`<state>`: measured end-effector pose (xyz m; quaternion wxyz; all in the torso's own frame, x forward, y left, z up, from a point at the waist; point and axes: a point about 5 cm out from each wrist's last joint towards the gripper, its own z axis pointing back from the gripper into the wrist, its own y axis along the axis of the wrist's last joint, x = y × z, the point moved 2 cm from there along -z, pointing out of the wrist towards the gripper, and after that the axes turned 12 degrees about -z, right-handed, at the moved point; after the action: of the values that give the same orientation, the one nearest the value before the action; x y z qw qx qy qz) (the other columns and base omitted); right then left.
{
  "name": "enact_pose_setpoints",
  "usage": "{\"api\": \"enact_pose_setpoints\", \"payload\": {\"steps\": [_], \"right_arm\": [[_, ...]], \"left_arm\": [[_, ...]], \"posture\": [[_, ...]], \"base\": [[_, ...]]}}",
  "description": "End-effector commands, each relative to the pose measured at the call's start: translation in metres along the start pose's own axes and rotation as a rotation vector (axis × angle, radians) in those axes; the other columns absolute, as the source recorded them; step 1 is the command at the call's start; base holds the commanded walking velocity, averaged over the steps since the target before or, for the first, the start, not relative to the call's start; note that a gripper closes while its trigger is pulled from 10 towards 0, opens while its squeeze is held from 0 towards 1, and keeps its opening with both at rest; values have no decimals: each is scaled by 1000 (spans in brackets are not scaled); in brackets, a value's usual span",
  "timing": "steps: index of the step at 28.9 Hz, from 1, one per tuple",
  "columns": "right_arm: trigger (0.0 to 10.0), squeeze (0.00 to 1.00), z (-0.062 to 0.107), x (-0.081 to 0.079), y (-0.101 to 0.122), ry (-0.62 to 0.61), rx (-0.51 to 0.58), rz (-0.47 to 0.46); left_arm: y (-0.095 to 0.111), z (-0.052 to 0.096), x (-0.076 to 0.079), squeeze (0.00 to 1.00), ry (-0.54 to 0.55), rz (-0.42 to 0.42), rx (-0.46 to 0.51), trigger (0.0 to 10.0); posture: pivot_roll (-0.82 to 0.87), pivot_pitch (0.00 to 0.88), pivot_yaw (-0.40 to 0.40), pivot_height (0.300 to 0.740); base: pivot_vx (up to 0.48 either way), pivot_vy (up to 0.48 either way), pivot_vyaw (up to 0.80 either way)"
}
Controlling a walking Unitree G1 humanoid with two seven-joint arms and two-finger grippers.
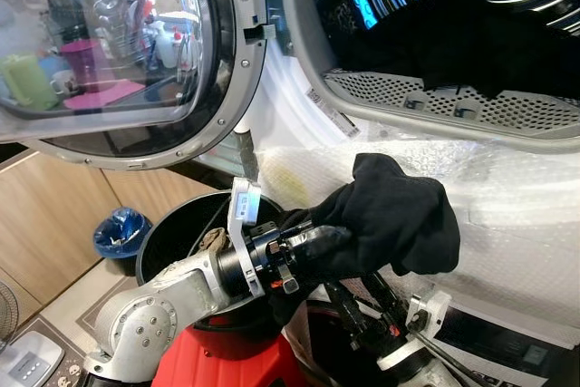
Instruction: Clothes washing
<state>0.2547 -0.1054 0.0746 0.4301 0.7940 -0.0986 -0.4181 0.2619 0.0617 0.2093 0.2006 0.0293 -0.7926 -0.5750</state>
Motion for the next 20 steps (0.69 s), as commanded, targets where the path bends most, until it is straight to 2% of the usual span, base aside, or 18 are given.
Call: {"api": "enact_pose_setpoints", "payload": {"steps": [1,3,5,7,9,14,15,16,17,20], "right_arm": [[10000,0,-12,-12,-13,-17,56,-56],[10000,0,-13,-14,-13,-13,65,-51],[10000,0,-11,-25,-11,70,66,-87],[10000,0,-1,-41,-18,210,-10,-119],[10000,0,2,-45,-20,242,-35,-125],[10000,0,-6,-47,-8,256,11,-122],[10000,0,-6,-47,-8,256,11,-122],[10000,0,-6,-45,-9,252,5,-119],[10000,0,-6,-45,-9,252,5,-119],[10000,0,-2,-42,-10,250,-12,-124]], "left_arm": [[5,-3,1,0,-11,-15,1,0],[4,-3,1,0,-7,-16,-1,0],[5,-6,-1,0,3,-19,1,0],[9,-10,-2,0,13,-29,11,0],[10,-11,-2,0,15,-31,13,0],[6,-10,17,0,-141,19,-10,0],[6,-10,17,0,-141,19,-10,0],[18,-1,23,0,-206,2,4,0],[18,-1,23,0,-206,2,4,0],[37,11,24,0,-234,-54,3,0]], "posture": [[22,20,141,740],[20,20,142,740],[18,15,141,740],[18,15,141,740],[18,15,141,740],[18,33,142,740],[18,33,142,740],[34,37,142,740],[34,37,142,740],[39,39,143,740]], "base": [[0,0,0],[0,0,0],[0,0,0],[0,0,0],[0,0,0],[0,0,0],[0,0,0],[0,0,0],[0,0,0],[0,0,0]]}}
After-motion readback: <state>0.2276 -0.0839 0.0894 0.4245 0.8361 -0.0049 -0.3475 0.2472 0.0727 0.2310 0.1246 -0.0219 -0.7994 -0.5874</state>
